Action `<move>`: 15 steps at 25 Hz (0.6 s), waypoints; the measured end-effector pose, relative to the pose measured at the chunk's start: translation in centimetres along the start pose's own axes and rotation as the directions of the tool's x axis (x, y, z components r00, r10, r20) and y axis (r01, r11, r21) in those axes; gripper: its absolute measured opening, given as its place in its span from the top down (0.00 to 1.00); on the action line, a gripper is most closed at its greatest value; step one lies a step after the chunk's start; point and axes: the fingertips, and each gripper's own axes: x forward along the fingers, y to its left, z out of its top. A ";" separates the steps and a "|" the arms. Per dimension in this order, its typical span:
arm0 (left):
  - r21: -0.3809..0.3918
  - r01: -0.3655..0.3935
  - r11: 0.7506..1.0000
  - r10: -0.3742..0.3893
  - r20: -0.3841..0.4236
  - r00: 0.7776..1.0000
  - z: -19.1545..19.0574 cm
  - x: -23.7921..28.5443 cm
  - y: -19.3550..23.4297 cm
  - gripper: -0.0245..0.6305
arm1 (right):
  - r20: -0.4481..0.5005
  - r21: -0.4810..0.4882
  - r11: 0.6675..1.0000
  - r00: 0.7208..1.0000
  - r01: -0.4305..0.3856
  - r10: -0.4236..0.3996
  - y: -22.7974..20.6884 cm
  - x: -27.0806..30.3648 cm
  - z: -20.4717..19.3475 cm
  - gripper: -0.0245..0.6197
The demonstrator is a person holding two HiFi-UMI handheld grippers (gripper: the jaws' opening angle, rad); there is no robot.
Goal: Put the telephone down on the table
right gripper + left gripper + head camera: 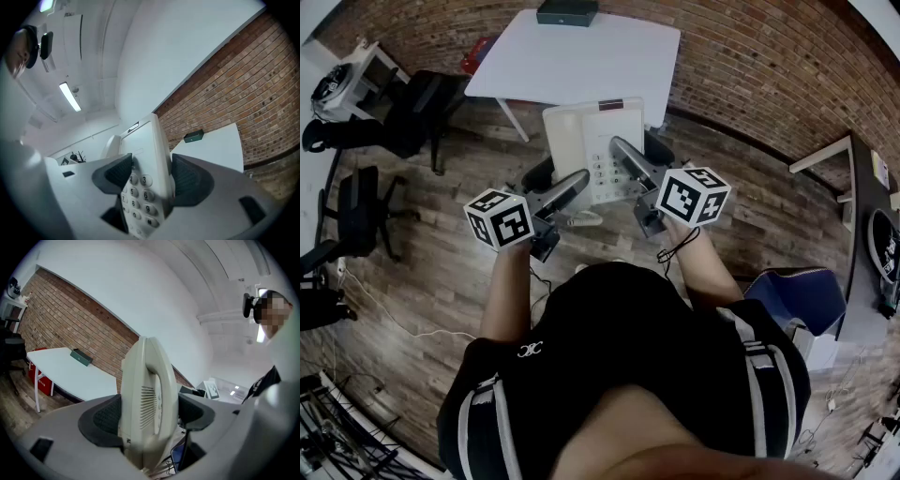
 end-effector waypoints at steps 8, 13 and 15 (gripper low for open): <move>-0.005 -0.007 1.000 0.007 0.001 1.000 0.4 0.1 -0.1 0.39 | -0.004 0.011 1.000 1.000 -0.001 0.001 0.0 0.1 0.2 0.59; -0.002 -0.012 1.000 0.012 0.000 1.000 0.3 -0.3 -0.2 0.39 | 0.004 0.032 0.999 1.000 0.000 0.000 0.3 -0.1 -0.1 0.59; -0.003 -0.011 1.000 0.011 -0.002 1.000 0.1 -0.5 -0.2 0.39 | 0.004 0.033 0.999 1.000 0.003 -0.003 0.5 -0.1 -0.2 0.59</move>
